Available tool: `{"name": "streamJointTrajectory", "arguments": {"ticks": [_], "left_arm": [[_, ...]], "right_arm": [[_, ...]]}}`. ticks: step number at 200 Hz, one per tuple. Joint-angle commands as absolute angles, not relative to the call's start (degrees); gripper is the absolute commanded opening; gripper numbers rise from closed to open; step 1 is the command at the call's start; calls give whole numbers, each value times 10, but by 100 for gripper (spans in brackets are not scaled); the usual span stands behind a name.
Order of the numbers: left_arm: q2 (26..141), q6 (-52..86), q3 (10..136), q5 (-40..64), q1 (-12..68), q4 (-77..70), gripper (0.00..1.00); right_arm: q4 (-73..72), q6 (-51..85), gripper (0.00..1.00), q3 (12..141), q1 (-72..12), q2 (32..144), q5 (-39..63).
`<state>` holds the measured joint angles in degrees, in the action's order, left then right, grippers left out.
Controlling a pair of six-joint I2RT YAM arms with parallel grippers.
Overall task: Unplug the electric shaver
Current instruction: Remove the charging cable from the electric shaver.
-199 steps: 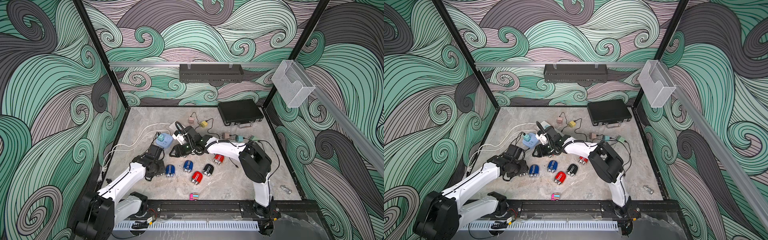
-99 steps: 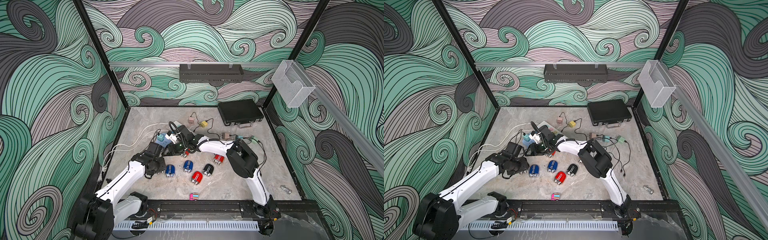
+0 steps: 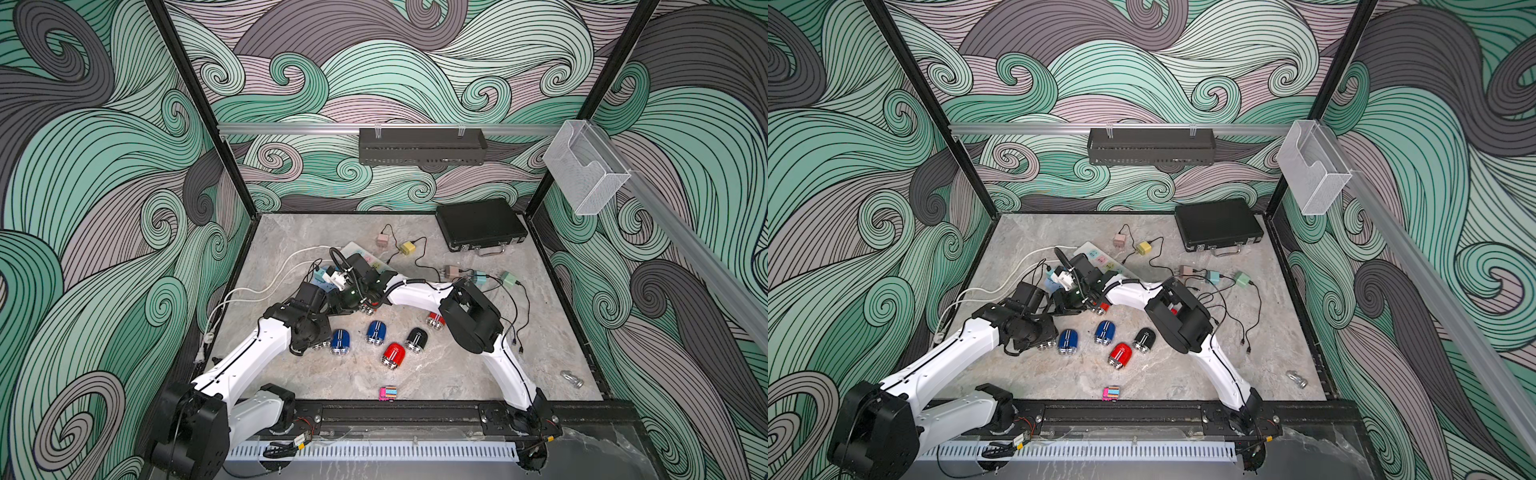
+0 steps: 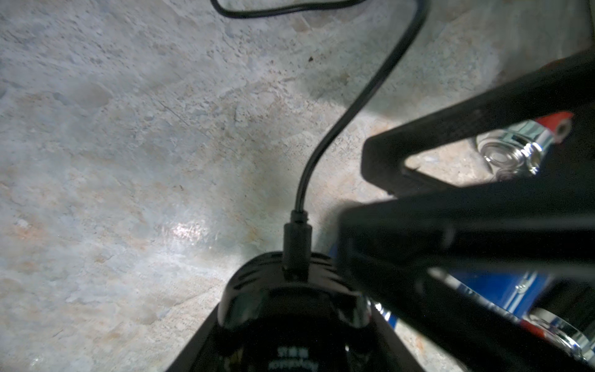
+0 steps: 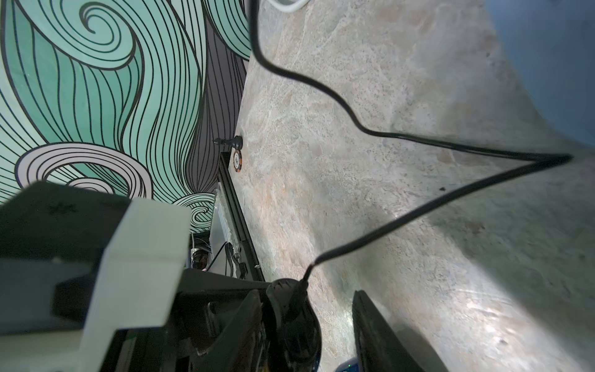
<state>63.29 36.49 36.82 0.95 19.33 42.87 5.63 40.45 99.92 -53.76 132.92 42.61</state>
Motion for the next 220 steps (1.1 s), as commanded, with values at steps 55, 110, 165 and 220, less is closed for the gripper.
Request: {"name": "streamJointTrajectory", "arguments": {"ticks": [55,110,165,220], "left_arm": [[610,365,399,21,190,450,39],[607,366,398,18,186,452,38],[608,363,398,22,183,447,38],[600,367,398,24,180,446,38]], "right_arm": [[-6,459,43,1003,-550,1343,445],[0,445,42,978,-543,1325,429],[-13,454,41,979,-543,1331,444],[-33,473,38,981,-547,1346,453]]}}
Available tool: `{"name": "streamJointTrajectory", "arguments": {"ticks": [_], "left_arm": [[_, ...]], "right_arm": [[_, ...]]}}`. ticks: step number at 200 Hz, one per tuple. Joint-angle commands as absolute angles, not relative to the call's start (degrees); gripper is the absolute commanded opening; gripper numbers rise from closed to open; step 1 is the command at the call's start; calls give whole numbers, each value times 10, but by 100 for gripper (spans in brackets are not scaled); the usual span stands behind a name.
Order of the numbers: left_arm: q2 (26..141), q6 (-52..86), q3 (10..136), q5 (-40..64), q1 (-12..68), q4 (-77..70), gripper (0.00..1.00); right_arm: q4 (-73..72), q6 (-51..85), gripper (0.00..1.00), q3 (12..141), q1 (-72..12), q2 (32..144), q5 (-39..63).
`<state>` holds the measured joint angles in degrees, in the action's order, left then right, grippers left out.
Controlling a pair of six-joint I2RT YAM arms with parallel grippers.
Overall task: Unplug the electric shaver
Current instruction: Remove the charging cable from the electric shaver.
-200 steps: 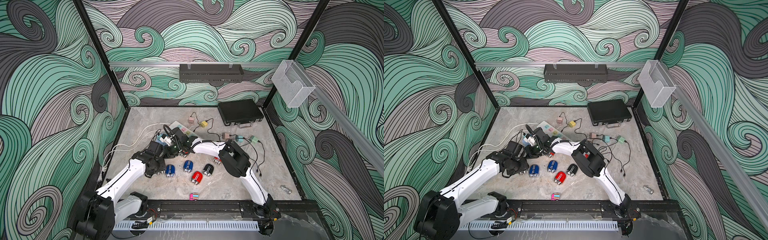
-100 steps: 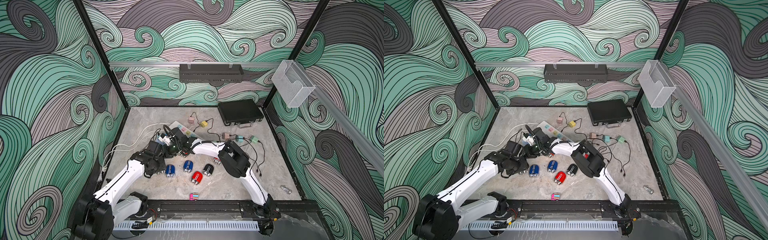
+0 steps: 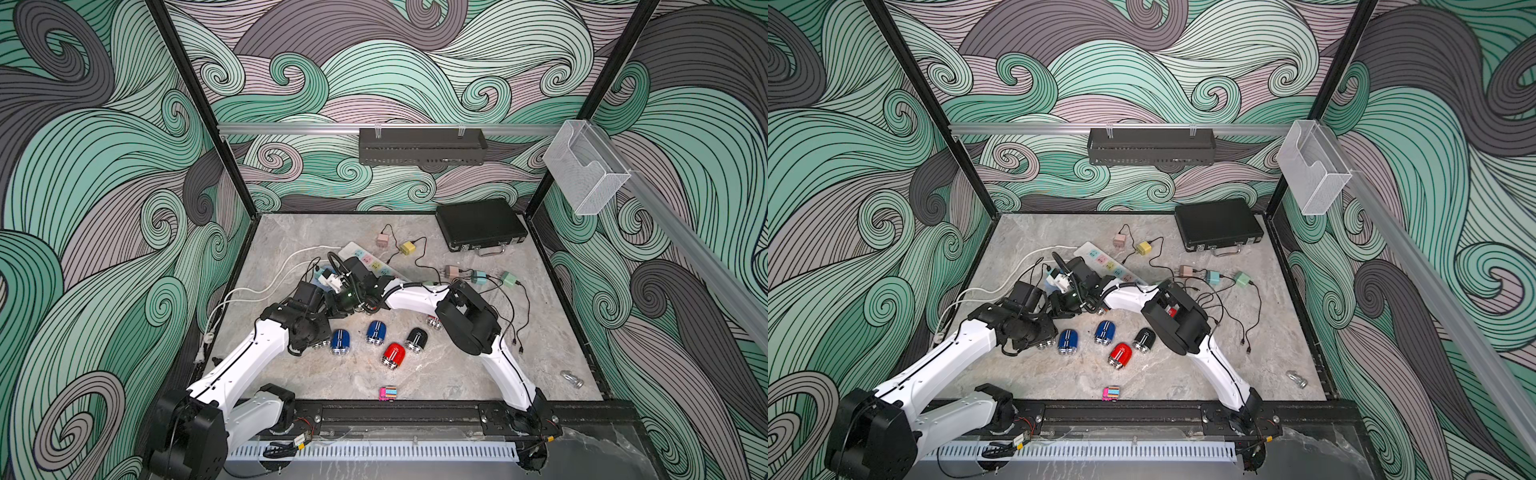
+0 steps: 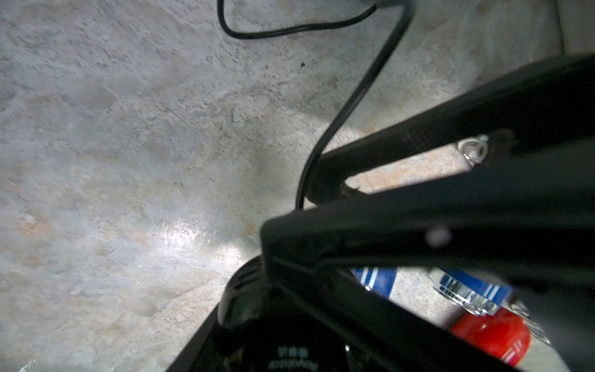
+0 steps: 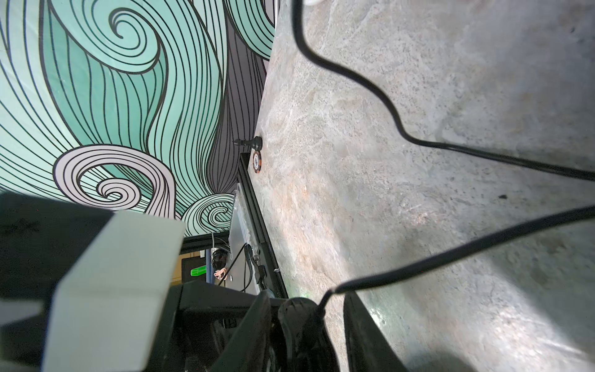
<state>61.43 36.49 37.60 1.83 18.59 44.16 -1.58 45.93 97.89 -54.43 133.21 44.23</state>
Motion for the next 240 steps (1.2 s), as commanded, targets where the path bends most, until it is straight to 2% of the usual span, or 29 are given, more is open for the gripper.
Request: {"name": "streamJointTrajectory", "arguments": {"ticks": [1,80,104,147,240], "left_arm": [[600,367,398,24,180,446,38],[596,365,398,15,175,441,37],[593,365,397,15,173,439,37],[592,363,394,15,170,440,37],[612,361,395,15,167,440,37]], "right_arm": [[-33,473,38,982,-547,1347,453],[-49,490,36,992,-551,1369,469],[-58,497,31,993,-552,1370,473],[-85,515,17,983,-552,1372,482],[-61,500,12,1017,-546,1385,489]]}}
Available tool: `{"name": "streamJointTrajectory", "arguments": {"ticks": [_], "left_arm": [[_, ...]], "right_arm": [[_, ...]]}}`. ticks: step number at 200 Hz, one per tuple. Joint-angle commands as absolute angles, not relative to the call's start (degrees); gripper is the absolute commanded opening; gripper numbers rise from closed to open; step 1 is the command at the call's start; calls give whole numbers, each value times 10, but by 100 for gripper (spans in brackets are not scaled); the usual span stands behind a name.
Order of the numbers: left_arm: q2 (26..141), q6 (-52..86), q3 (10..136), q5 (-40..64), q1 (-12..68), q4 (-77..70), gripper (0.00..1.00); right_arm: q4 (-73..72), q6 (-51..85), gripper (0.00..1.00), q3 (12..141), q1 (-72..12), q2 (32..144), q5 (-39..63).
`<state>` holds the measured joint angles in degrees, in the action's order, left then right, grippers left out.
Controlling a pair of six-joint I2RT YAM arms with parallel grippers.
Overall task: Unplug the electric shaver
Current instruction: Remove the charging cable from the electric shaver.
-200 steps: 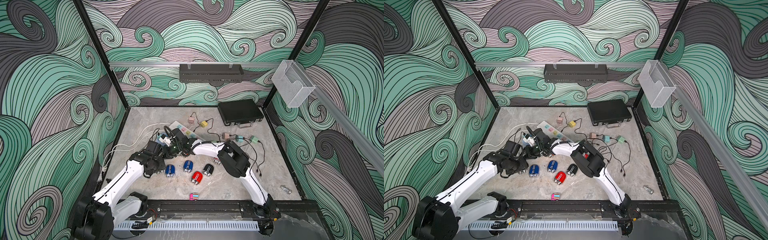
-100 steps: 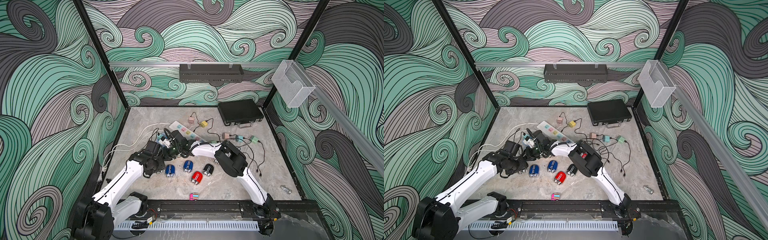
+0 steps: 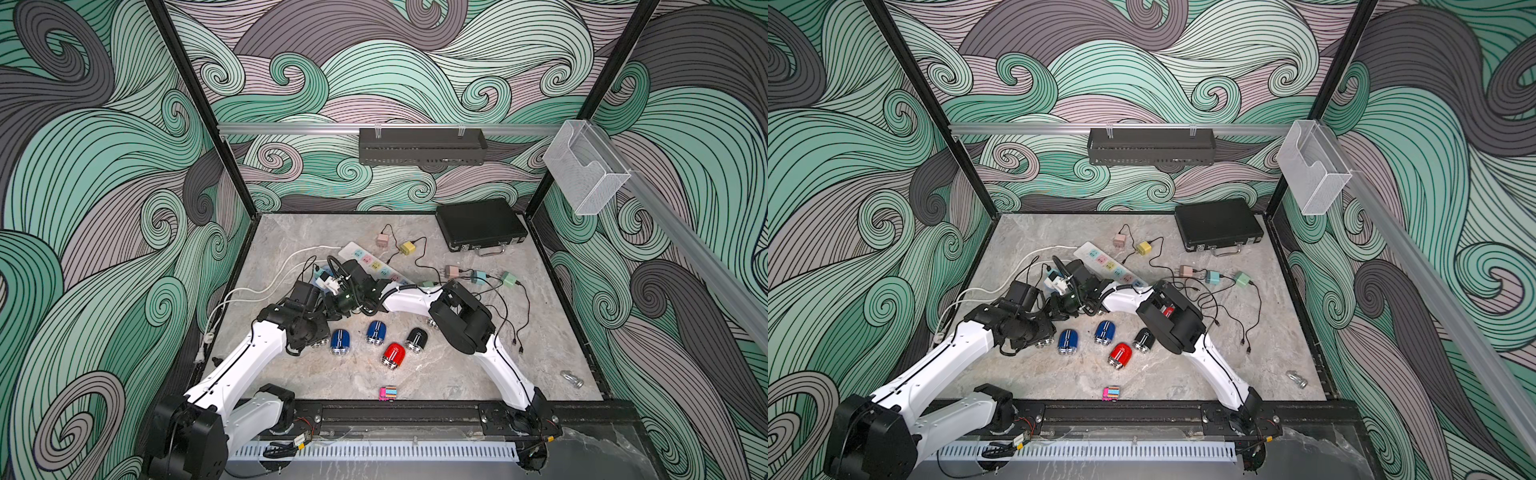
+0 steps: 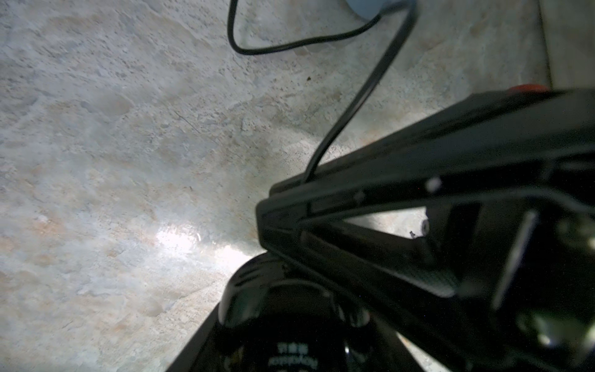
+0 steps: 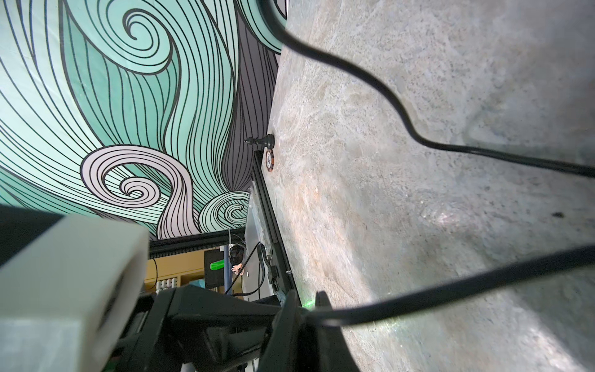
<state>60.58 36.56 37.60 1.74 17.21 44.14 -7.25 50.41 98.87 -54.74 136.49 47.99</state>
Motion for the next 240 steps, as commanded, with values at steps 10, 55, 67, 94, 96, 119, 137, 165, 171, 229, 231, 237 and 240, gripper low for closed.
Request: {"name": "streamJointTrajectory", "arguments": {"ticks": [10,55,67,94,96,119,137,165,171,229,231,237,240], "left_arm": [[613,361,394,15,167,440,37],[616,363,392,13,167,438,37],[617,363,391,13,167,437,36],[618,363,390,15,167,436,36],[618,363,390,15,167,436,36],[617,362,390,15,167,437,36],[616,363,389,16,167,436,36],[613,364,385,17,167,435,36],[612,364,385,17,167,435,36],[613,372,383,-5,167,439,37],[613,373,382,-7,167,439,37],[614,375,382,-11,167,439,37],[615,376,381,-12,167,439,37]], "right_arm": [[-54,497,10,1027,-545,1388,489],[-34,483,6,1043,-539,1390,488],[-34,483,6,1043,-537,1390,487],[-35,484,4,1051,-533,1392,485],[-34,484,4,1052,-532,1393,485],[-27,483,3,1068,-528,1399,485],[-21,482,3,1082,-525,1407,486],[-5,476,3,1102,-520,1415,484],[-3,475,3,1104,-519,1415,483],[28,456,2,1117,-513,1410,474],[29,455,2,1116,-514,1409,474],[36,451,2,1115,-513,1407,472],[39,448,3,1115,-513,1405,471]]}}
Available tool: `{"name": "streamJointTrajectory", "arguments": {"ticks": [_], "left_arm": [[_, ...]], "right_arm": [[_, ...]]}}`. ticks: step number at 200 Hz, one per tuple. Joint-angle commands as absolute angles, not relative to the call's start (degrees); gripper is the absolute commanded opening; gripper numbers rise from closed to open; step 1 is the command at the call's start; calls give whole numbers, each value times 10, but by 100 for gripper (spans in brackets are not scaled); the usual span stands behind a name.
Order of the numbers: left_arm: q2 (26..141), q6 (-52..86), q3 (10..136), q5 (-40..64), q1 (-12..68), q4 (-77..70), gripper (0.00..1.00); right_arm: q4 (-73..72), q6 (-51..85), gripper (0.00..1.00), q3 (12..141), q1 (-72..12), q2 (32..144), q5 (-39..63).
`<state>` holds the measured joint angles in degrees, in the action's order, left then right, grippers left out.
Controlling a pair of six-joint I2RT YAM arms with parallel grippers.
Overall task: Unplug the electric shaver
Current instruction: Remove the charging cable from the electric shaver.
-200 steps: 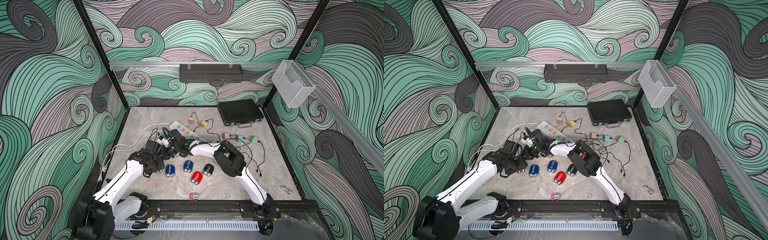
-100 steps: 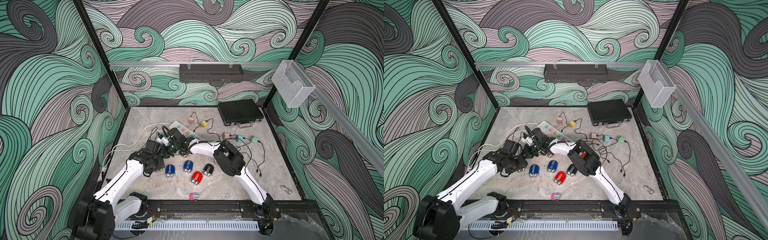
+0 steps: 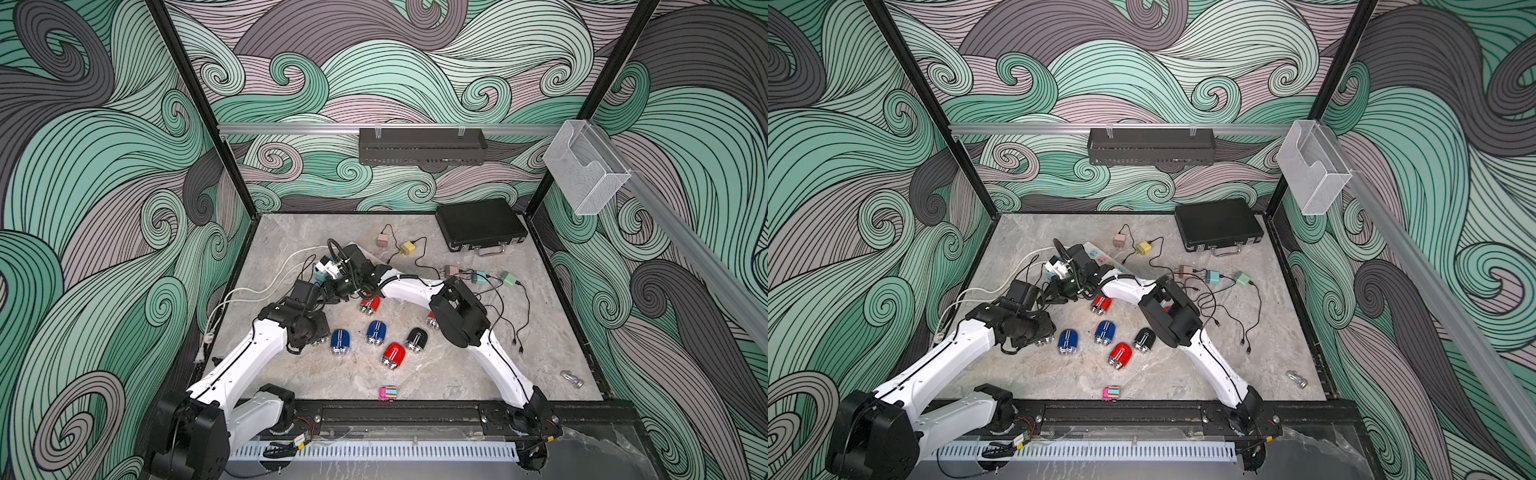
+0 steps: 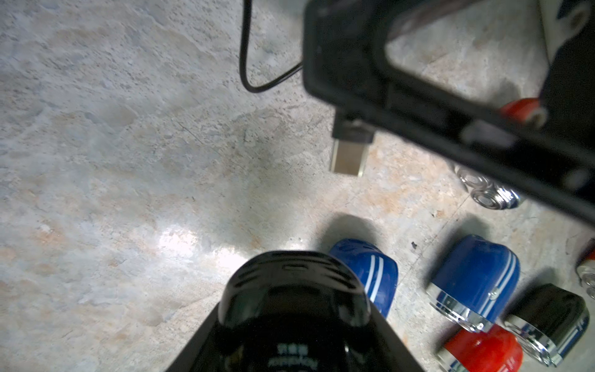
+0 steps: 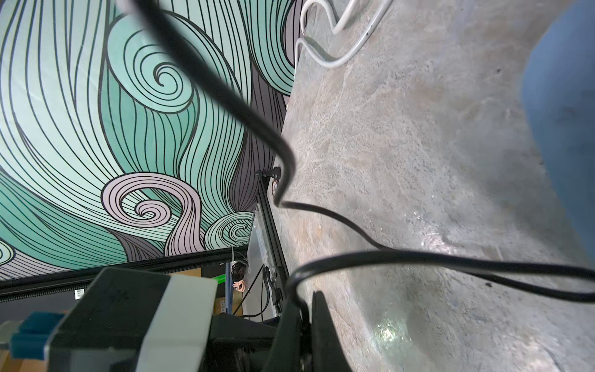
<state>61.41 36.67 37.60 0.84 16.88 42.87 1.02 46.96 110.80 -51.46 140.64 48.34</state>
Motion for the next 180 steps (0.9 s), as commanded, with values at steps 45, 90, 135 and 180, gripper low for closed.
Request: {"name": "streamJointTrajectory", "arguments": {"ticks": [45,90,135,180], "left_arm": [[625,383,376,-32,162,439,38],[635,389,370,-39,157,431,40],[651,390,364,-43,151,427,42],[664,390,356,-52,145,414,44]], "right_arm": [[67,416,2,1083,-509,1370,453],[58,406,2,1024,-507,1324,440],[97,367,3,967,-506,1269,400],[97,350,4,891,-506,1215,364]]}}
